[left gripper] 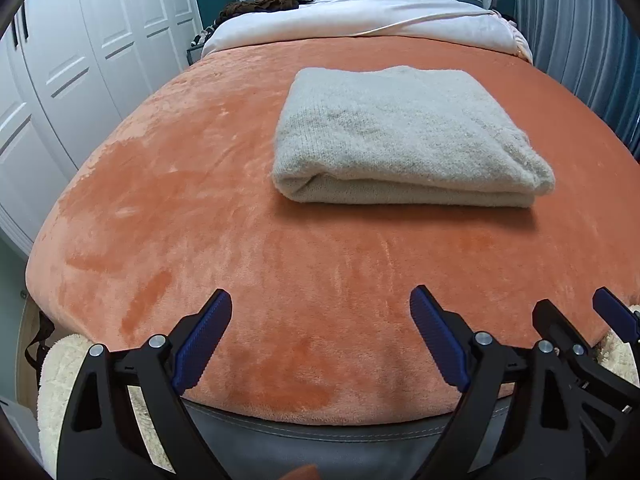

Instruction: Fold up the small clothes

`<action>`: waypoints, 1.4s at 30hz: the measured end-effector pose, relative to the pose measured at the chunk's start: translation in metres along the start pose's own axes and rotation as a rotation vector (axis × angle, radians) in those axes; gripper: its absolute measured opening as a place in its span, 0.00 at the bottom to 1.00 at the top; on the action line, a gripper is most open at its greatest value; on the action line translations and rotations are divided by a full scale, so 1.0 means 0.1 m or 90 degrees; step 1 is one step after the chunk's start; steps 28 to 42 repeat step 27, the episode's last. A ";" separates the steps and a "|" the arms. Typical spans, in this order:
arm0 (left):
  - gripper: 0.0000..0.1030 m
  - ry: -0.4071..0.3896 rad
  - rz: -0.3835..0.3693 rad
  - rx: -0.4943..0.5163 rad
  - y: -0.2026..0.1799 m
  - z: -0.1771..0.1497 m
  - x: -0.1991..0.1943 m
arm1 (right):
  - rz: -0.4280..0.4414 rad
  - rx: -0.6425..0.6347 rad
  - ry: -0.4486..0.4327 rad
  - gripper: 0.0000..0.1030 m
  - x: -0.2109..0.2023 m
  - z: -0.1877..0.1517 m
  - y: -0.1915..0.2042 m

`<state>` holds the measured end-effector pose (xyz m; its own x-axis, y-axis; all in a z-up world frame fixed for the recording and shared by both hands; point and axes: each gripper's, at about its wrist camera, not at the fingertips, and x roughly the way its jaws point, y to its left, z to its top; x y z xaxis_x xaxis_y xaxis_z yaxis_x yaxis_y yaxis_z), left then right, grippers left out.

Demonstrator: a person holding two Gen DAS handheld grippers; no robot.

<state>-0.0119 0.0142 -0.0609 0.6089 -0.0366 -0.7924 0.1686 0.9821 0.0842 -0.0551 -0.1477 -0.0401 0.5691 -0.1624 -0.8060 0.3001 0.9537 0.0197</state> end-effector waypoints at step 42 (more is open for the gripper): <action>0.81 -0.016 0.000 -0.010 -0.04 -0.01 0.00 | -0.019 0.011 -0.009 0.68 -0.01 -0.03 -0.05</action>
